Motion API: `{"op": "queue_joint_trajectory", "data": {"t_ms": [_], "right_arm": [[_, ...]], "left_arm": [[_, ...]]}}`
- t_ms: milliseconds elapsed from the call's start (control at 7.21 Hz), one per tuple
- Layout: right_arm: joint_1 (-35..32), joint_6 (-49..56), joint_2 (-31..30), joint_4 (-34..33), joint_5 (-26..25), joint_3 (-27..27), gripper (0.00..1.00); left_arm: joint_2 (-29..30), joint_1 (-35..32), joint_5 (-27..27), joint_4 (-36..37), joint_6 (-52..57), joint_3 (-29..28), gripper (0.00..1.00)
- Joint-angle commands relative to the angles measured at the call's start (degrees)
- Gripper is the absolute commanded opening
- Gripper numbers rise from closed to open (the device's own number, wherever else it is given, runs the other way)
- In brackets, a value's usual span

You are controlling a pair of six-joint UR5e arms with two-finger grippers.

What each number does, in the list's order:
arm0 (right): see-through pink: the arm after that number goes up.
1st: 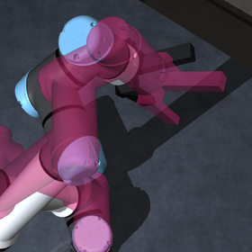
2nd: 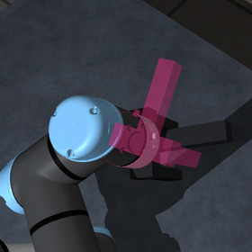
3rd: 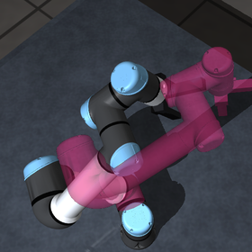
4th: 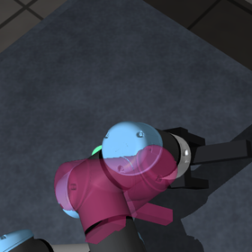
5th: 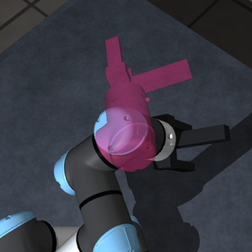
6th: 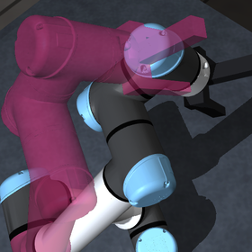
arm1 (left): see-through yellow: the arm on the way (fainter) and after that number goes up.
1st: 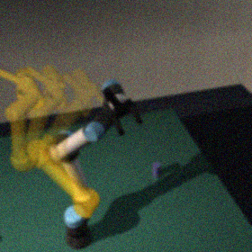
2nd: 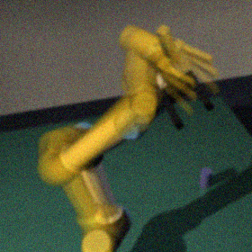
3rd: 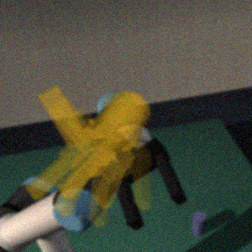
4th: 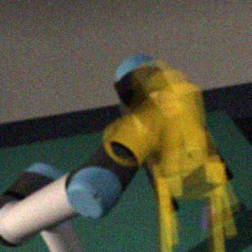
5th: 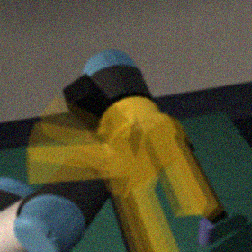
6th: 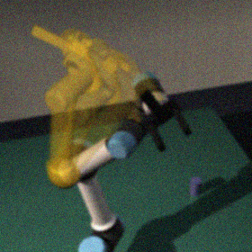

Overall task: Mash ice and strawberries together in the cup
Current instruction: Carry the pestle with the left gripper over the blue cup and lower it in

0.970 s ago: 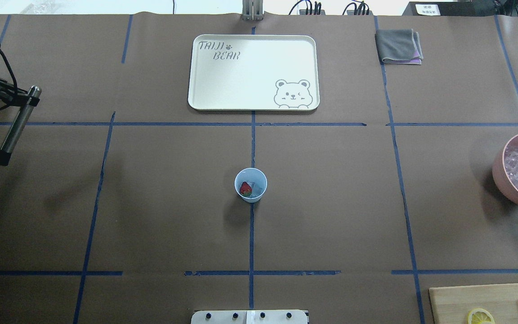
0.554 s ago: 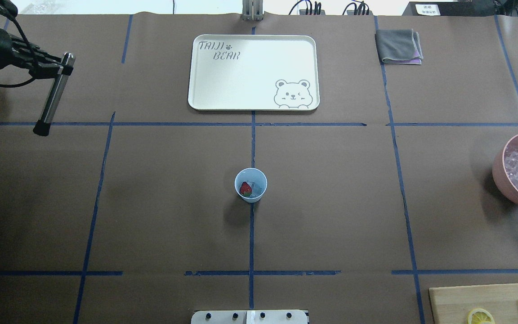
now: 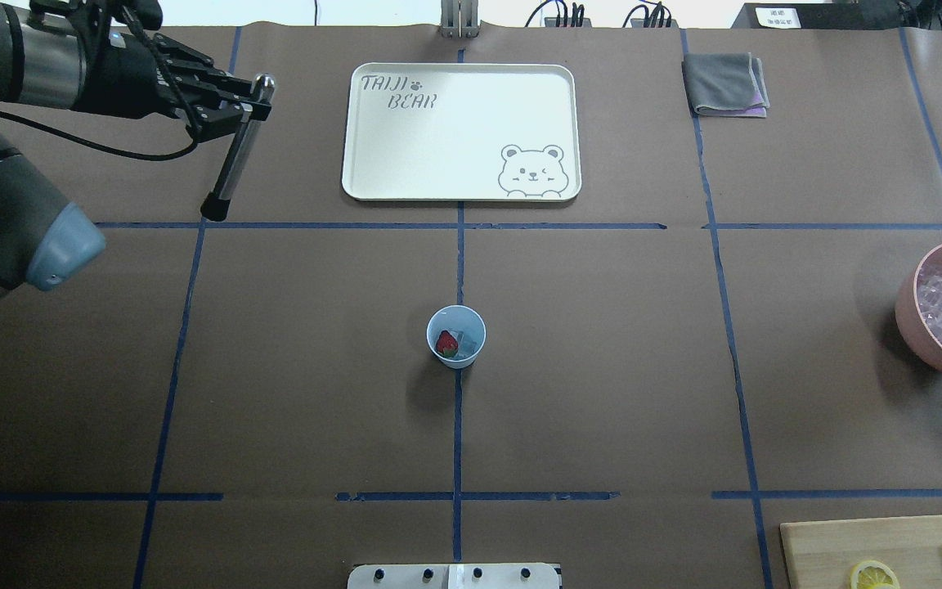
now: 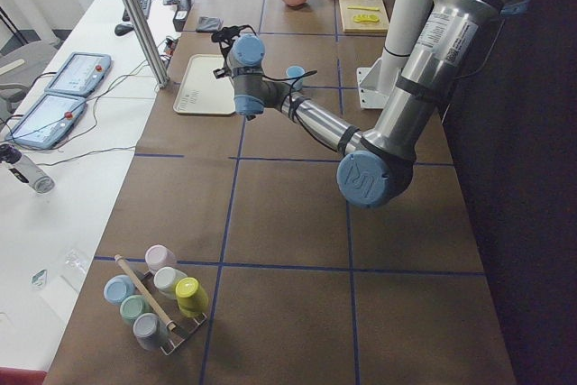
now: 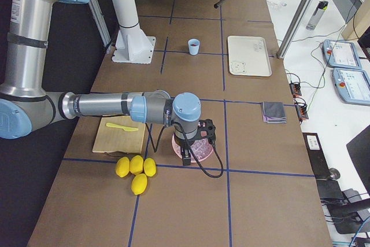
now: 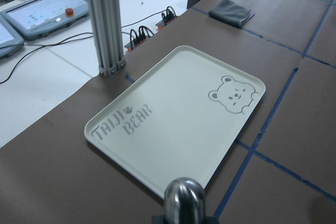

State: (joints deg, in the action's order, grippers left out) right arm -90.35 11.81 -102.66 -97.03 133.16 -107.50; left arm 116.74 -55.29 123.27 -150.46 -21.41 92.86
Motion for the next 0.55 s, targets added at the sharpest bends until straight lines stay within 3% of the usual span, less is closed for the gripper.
{"op": "queue_joint_trajectory", "data": {"t_ms": [0,277,416], "right_arm": [[0.0,0.0,0.0,0.0,0.0,-0.1,0.99],[0.0,0.0,0.0,0.0,0.0,-0.2,0.99],[0.0,0.0,0.0,0.0,0.0,-0.1,0.99]], "left_arm": [[3.9,3.2,-2.2,-5.5,0.3,-0.4,0.05],[4.9,11.1,-13.4,-19.5,0.1,-4.5,0.03],[5.9,13.3,-16.1,-23.0,0.0,-5.3,0.03]]}}
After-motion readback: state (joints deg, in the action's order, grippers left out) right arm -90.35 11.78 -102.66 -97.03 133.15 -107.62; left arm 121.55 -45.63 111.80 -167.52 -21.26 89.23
